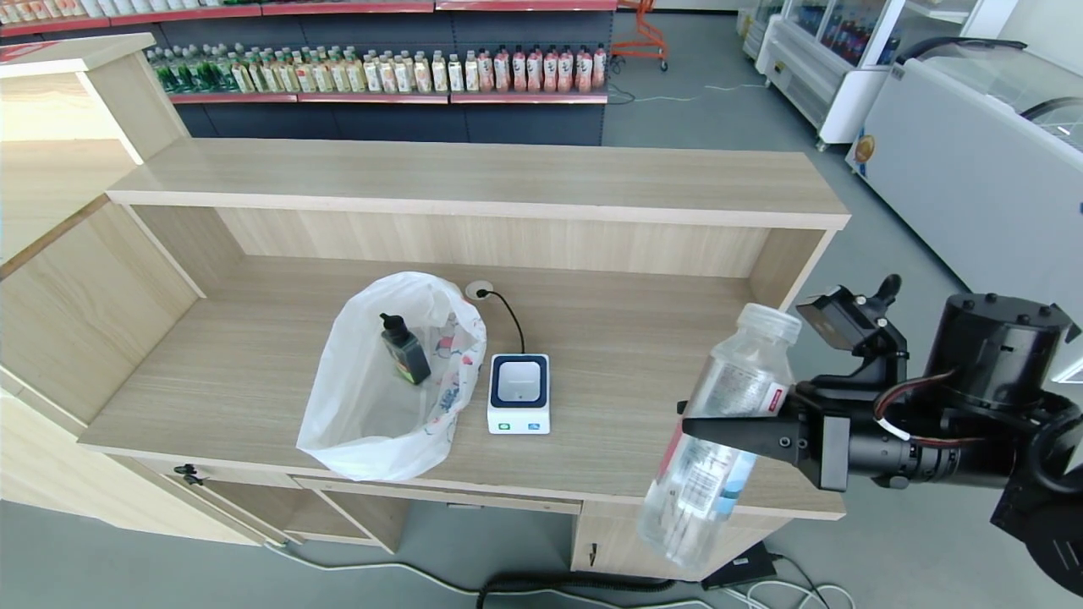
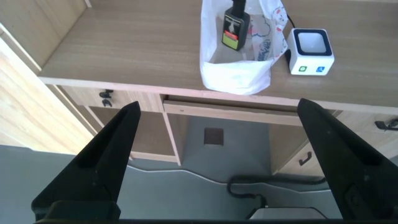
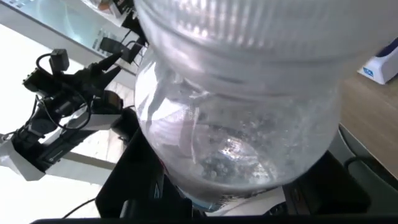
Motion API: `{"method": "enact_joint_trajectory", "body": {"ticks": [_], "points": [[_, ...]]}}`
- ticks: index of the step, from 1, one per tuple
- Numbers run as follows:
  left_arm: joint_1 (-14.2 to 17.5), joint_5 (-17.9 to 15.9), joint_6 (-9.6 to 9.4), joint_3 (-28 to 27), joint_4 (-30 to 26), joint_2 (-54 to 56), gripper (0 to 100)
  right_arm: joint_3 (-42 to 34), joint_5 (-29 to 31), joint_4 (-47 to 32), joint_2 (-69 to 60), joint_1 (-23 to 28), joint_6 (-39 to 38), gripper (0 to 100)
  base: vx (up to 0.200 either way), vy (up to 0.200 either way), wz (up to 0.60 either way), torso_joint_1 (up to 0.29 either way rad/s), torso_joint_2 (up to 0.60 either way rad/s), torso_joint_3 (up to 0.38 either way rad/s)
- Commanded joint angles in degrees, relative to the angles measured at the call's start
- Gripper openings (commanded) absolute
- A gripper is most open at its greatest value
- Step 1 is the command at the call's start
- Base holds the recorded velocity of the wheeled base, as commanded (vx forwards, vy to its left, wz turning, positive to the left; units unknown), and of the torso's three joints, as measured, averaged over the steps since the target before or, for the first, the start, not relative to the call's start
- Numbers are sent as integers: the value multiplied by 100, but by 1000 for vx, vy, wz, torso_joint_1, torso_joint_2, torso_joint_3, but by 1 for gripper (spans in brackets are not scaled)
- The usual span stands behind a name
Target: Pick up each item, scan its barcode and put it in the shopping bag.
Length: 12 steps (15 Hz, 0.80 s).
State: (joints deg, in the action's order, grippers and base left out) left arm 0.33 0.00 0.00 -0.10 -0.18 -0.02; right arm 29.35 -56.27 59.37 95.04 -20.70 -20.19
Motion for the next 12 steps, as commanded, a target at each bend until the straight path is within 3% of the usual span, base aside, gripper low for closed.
{"method": "enact_joint_trajectory", "body": {"ticks": [1, 5, 12], "points": [[2, 0, 0, 1, 1, 2, 100, -70, -103, 5, -64, -39, 15, 0, 0, 0, 0, 0, 0, 0], [2, 0, 0, 1, 1, 2, 100, -61, -833, 391, -108, -22, 173, 0, 0, 0, 0, 0, 0, 0], [2, 0, 0, 1, 1, 2, 100, -123, -868, 470, -20, -48, 191, 0, 0, 0, 0, 0, 0, 0]]}}
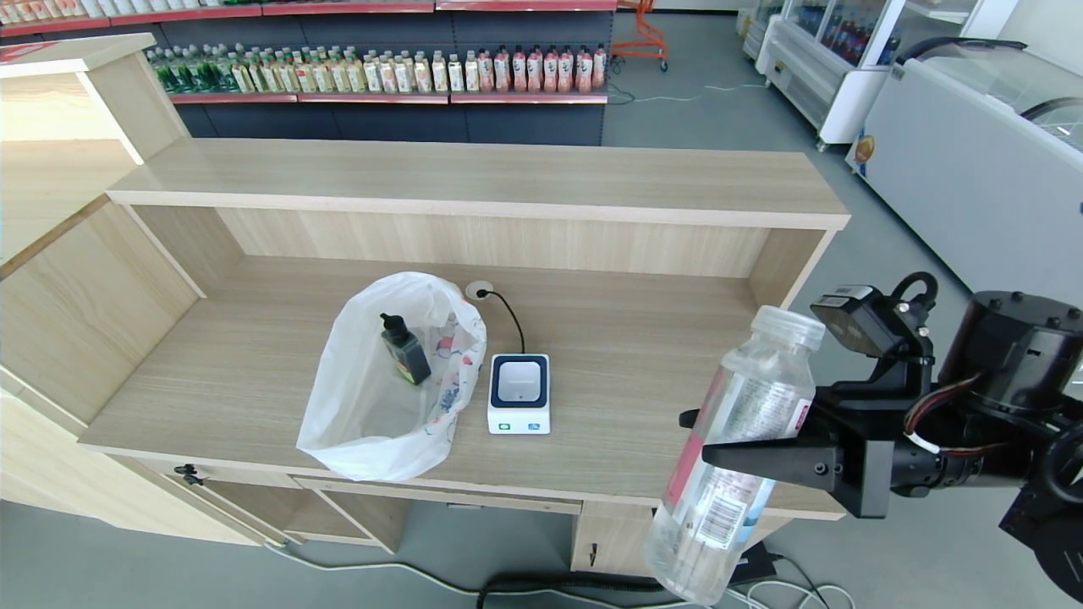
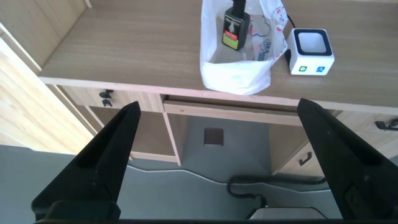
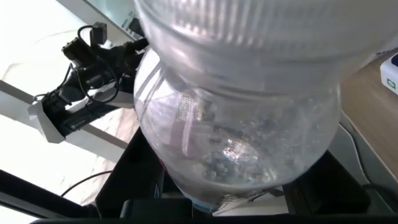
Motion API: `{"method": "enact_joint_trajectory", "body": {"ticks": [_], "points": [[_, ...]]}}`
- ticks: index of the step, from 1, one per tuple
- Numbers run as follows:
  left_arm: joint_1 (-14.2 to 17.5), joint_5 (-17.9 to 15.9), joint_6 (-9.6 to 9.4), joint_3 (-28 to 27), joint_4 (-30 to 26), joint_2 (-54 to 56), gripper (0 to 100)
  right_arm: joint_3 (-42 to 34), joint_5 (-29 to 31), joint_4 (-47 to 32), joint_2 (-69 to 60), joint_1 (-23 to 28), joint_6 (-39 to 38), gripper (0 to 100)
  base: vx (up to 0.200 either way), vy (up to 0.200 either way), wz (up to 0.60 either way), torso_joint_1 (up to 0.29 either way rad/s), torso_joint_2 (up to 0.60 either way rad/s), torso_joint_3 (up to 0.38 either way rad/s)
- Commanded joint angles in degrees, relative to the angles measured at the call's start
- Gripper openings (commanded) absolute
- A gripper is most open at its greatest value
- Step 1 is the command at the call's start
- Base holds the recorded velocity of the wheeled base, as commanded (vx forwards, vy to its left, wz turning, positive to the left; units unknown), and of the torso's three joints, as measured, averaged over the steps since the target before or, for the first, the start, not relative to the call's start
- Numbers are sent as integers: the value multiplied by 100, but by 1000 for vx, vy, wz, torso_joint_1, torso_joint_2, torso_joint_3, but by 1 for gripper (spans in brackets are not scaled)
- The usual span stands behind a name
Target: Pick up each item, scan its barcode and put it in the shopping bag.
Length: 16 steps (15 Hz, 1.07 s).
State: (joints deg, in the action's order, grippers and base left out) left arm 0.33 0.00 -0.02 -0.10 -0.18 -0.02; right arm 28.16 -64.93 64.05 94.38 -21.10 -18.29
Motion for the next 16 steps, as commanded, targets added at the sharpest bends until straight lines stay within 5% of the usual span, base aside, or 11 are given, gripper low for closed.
{"method": "enact_joint_trajectory", "body": {"ticks": [1, 16], "points": [[2, 0, 2, 1, 1, 2, 100, 5, -2, 2, 72, -34, 0, 0, 0, 0, 0, 0, 0, 0], [2, 0, 2, 1, 1, 2, 100, 5, 6, -15, 116, -122, 0, 0, 0, 0, 0, 0, 0, 0]]}}
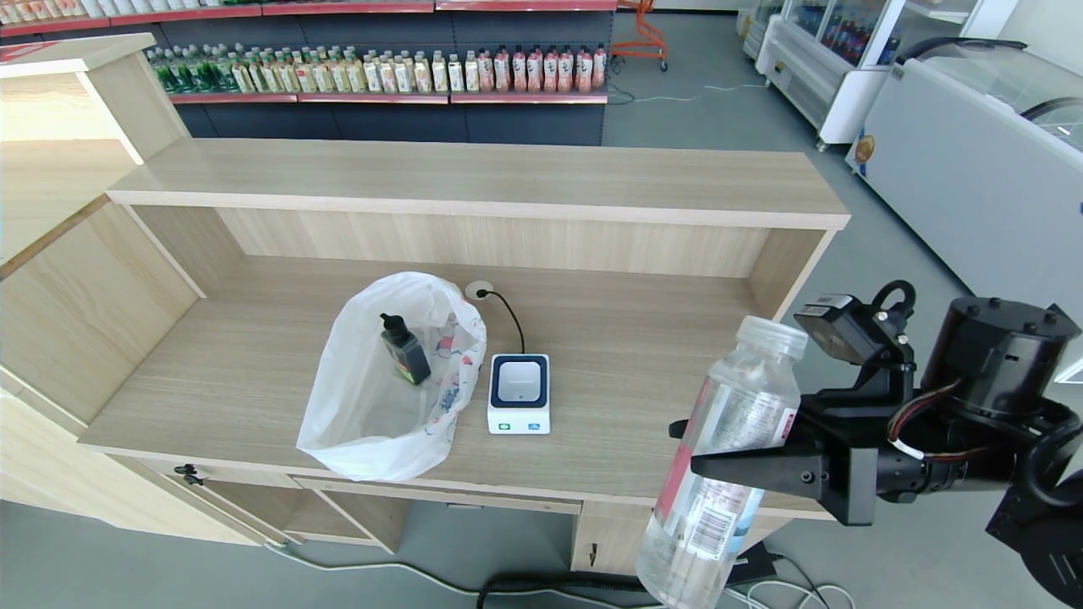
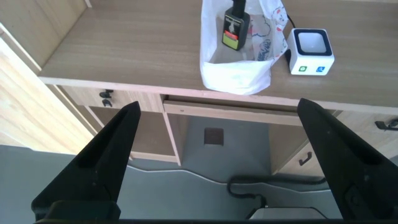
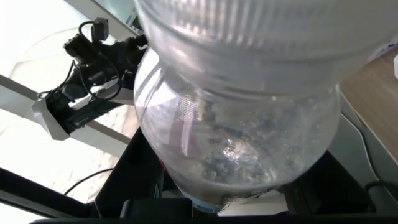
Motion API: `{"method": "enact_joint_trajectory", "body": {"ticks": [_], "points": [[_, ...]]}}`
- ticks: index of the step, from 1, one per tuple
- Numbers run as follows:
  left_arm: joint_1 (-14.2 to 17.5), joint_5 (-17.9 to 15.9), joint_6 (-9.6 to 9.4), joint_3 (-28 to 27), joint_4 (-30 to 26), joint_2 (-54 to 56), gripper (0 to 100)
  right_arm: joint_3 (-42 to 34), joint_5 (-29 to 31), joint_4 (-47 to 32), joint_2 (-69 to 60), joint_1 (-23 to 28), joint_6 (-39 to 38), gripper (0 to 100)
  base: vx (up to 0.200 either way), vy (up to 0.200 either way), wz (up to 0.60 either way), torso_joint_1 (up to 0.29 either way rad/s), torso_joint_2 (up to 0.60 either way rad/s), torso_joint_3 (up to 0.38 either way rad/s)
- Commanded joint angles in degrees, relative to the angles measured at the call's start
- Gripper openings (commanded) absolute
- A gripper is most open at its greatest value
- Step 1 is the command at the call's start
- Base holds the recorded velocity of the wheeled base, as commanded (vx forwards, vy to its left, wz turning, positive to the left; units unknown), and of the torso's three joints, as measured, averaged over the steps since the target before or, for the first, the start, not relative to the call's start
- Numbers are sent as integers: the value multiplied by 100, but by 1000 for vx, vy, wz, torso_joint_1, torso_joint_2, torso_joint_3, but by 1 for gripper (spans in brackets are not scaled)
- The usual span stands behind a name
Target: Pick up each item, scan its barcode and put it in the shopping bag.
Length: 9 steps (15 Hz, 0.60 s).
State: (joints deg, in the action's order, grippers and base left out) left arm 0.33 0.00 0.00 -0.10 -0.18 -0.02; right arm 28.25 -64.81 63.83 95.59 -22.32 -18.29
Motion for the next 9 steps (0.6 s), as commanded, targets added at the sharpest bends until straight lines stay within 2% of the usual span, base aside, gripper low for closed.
{"method": "enact_joint_trajectory", "body": {"ticks": [1, 3, 4, 6, 8, 9], "points": [[2, 0, 0, 1, 1, 2, 100, -3, 3, 15, -23, 8, 0, 0, 0, 0, 0, 0, 0, 0], [2, 0, 0, 1, 1, 2, 100, -3, 56, 51, -66, 96, 53, 0, 0, 0, 0, 0, 0, 0], [2, -9, 0, 1, 1, 2, 100, 6, 152, 59, -58, 325, 457, 0, 0, 0, 0, 0, 0, 0], [2, 0, 0, 1, 1, 2, 100, 23, 548, 15, -84, 984, 2207, 0, 0, 0, 0, 0, 0, 0], [2, 0, 0, 1, 1, 2, 100, 129, 917, 15, -93, 1450, 3226, 0, 0, 0, 0, 0, 0, 0], [2, 0, 0, 1, 1, 2, 100, 322, 1620, 33, -14, 2048, 4606, 0, 0, 0, 0, 0, 0, 0]]}}
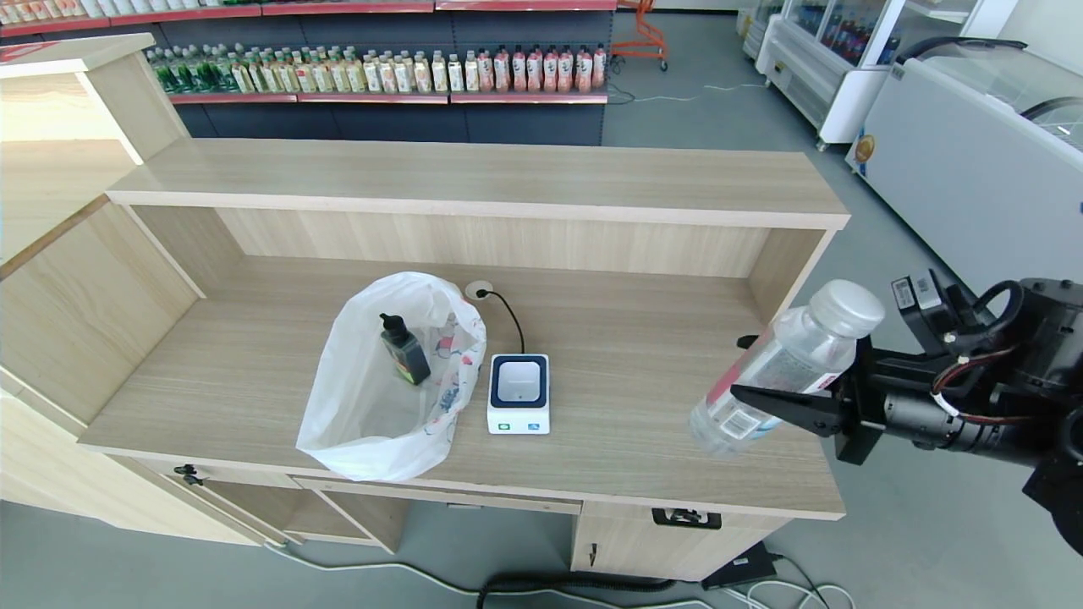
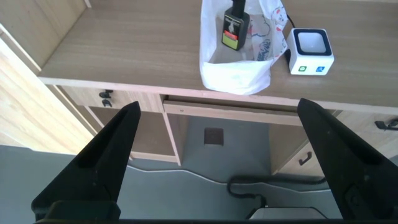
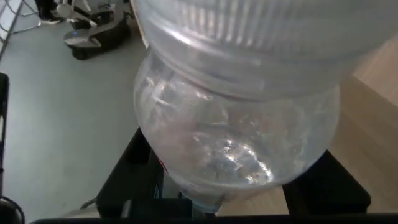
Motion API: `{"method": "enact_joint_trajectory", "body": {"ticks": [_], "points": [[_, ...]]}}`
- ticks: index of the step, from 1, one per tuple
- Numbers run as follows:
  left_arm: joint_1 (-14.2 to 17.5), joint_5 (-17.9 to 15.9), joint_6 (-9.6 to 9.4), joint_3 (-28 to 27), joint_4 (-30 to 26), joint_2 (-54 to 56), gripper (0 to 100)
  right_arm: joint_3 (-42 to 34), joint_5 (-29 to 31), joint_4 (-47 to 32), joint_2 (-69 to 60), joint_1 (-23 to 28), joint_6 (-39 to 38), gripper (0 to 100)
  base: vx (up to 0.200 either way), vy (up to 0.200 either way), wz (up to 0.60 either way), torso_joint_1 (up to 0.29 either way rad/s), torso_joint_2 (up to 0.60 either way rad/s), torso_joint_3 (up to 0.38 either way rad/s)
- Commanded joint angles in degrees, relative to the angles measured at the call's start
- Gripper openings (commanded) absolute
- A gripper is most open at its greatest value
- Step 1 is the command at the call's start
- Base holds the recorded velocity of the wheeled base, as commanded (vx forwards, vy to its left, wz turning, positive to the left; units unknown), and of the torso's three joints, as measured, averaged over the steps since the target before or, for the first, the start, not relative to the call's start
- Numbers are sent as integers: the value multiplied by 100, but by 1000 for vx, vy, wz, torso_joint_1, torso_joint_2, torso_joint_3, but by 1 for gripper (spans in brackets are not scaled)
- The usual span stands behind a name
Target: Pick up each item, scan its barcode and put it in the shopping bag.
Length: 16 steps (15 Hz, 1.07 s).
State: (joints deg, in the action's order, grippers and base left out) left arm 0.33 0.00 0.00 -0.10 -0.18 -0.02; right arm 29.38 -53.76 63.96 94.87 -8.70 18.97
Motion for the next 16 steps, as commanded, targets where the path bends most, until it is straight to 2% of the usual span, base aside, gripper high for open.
{"method": "enact_joint_trajectory", "body": {"ticks": [1, 3, 5, 7, 16], "points": [[2, 0, 0, 1, 1, 2, 100, 252, 797, 37, 41, 853, 1250, 0, 0, 0, 0, 0, 0, 0], [2, 0, 0, 1, 1, 2, 100, 288, 1324, 239, -3, 879, 1944, 0, 0, 0, 0, 0, 0, 0], [2, 0, 0, 1, 1, 2, 100, 314, 1430, 441, -3, 703, 2638, 0, 0, 0, 0, 0, 0, 0], [2, 0, 0, 1, 1, 2, 100, 305, 1430, 556, 14, 563, 2990, 0, 0, 0, 0, 0, 0, 0], [2, -9, -9, 1, 1, 2, 100, 428, 1447, 591, 32, 466, 3491, 0, 0, 0, 0, 0, 0, 0]]}}
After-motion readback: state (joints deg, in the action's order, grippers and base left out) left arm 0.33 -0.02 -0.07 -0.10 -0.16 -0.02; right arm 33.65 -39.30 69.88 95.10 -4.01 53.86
